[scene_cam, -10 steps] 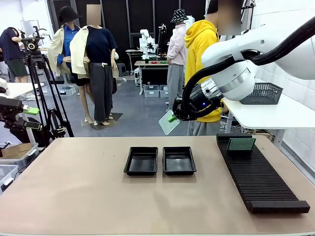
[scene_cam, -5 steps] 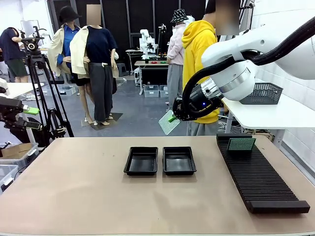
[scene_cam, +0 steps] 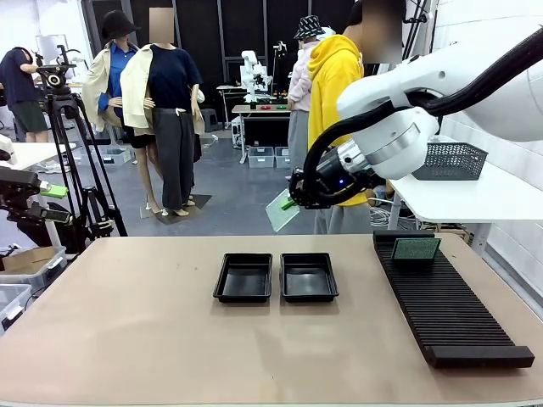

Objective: Inspect and transfer BCBs to ESD trays.
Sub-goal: Pick up the Blank PCB from the PCB Rack and place it in the left ESD tray, then pick up the ESD tray and place it on the left side of the table.

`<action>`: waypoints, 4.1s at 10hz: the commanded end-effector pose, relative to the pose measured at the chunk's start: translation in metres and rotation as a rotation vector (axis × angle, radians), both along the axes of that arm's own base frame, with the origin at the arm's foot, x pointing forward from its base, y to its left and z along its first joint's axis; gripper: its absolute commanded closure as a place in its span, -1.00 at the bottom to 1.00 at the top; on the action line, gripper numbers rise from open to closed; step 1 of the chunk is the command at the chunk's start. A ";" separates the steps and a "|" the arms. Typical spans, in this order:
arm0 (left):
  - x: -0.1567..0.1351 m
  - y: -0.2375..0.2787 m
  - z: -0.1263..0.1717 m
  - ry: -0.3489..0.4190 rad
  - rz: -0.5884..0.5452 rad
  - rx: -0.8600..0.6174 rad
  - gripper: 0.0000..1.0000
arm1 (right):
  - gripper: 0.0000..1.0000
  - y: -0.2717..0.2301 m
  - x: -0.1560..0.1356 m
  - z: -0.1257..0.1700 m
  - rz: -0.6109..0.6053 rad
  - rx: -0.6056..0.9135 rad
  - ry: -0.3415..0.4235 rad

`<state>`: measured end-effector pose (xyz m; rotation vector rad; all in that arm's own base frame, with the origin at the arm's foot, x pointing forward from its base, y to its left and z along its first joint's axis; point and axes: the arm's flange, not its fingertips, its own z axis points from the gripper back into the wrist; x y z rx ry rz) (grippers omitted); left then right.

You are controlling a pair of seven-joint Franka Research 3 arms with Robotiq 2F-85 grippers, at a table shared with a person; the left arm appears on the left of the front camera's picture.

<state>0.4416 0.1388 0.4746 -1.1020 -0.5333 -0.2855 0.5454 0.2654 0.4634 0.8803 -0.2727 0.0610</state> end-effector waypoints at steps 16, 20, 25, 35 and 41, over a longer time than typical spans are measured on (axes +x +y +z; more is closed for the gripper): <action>-0.001 0.000 0.003 0.014 0.009 -0.006 -1.00 | 1.00 0.106 0.007 -0.133 -0.210 -0.059 0.059; -0.001 0.000 0.003 0.014 0.009 -0.006 -1.00 | 1.00 0.125 0.018 -0.144 -0.193 -0.104 0.101; -0.001 0.000 0.003 0.014 0.009 -0.006 -1.00 | 0.84 0.124 0.027 -0.147 -0.192 -0.109 0.116; -0.001 0.000 0.003 0.014 0.009 -0.006 -1.00 | -1.00 0.100 -0.001 -0.097 -0.165 -0.217 0.044; -0.001 0.000 0.003 0.014 0.009 -0.006 -1.00 | -1.00 0.069 -0.035 -0.052 -0.052 -0.475 -0.031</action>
